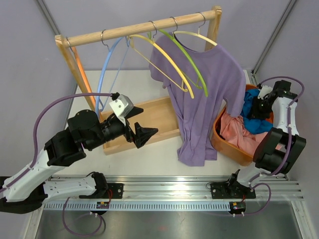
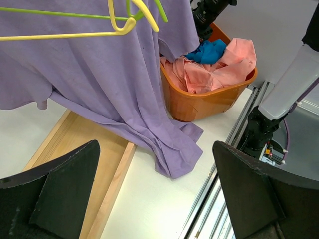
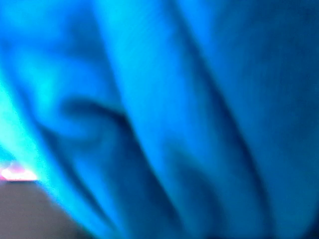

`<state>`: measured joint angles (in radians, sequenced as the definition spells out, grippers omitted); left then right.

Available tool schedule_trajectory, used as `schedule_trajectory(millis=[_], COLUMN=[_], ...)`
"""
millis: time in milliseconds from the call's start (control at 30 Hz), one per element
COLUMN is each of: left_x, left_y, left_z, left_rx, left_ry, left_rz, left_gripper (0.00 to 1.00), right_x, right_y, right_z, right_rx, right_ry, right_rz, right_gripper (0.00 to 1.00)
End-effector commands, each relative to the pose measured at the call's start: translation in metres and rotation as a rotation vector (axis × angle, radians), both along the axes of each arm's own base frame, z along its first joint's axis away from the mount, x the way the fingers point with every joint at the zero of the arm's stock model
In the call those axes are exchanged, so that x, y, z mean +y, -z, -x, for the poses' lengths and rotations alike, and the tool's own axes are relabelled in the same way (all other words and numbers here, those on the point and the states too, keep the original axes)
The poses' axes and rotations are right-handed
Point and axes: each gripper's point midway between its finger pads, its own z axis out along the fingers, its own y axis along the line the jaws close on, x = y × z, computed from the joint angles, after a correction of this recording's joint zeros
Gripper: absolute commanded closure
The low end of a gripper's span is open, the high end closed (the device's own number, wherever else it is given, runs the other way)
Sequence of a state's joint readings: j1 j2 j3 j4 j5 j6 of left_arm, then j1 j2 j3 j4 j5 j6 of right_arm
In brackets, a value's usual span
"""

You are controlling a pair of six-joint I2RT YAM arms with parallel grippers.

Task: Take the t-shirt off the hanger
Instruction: Place the tshirt into the basket, then grab a hanger with a tshirt on it with the right arm

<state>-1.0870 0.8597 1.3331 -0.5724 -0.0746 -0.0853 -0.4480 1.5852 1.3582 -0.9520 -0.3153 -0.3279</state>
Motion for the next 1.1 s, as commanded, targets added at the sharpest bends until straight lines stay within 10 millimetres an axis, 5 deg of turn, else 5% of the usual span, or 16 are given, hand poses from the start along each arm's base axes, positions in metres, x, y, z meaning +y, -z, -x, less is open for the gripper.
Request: schedule_trajectory(millis=[0, 33, 100, 133, 267, 400, 467, 633, 733, 833, 933, 1067], left_x=[-0.007, -0.007, -0.009, -0.009, -0.01, -0.012, -0.01, -0.007, -0.009, -0.013, -0.015, -0.014], left_y=[-0.017, -0.019, -0.016, -0.017, -0.019, -0.019, -0.02, -0.017, -0.015, -0.012, -0.008, -0.003], left_z=[-0.001, -0.001, -0.002, -0.001, -0.003, -0.003, -0.003, -0.007, -0.009, -0.01, -0.01, -0.01], left_rx=[-0.016, -0.017, -0.014, -0.016, -0.021, -0.018, -0.017, -0.007, 0.009, 0.034, 0.054, 0.082], left_ry=[0.011, 0.011, 0.012, 0.013, 0.012, 0.014, 0.009, -0.021, -0.032, -0.032, -0.033, -0.045], left_rz=[0.06, 0.062, 0.05, 0.05, 0.049, 0.04, 0.042, 0.04, 0.044, 0.045, 0.043, 0.046], left_gripper=[0.01, 0.01, 0.01, 0.01, 0.01, 0.01, 0.01, 0.01, 0.01, 0.01, 0.01, 0.01], right_x=[-0.008, -0.009, -0.008, -0.008, -0.005, 0.006, 0.021, 0.122, 0.172, 0.201, 0.223, 0.224], right_y=[-0.004, -0.021, -0.049, -0.081, -0.153, -0.198, -0.236, -0.33, -0.369, -0.389, -0.385, -0.391], right_z=[0.003, -0.001, -0.007, -0.012, -0.014, -0.011, -0.011, 0.017, 0.022, 0.011, -0.012, -0.044], right_rx=[-0.001, -0.044, -0.126, -0.203, -0.334, -0.407, -0.519, -0.848, -0.984, -1.038, -1.019, -1.051], right_ry=[-0.051, -0.059, -0.104, -0.121, -0.2, -0.275, -0.336, -0.711, -0.815, -0.813, -0.801, -0.73], right_rz=[0.059, 0.077, 0.109, 0.144, 0.217, 0.238, 0.235, 0.091, 0.023, -0.117, -0.122, -0.065], right_gripper=[0.67, 0.51, 0.39, 0.29, 0.09, 0.01, 0.01, 0.0, 0.01, 0.02, 0.05, 0.06])
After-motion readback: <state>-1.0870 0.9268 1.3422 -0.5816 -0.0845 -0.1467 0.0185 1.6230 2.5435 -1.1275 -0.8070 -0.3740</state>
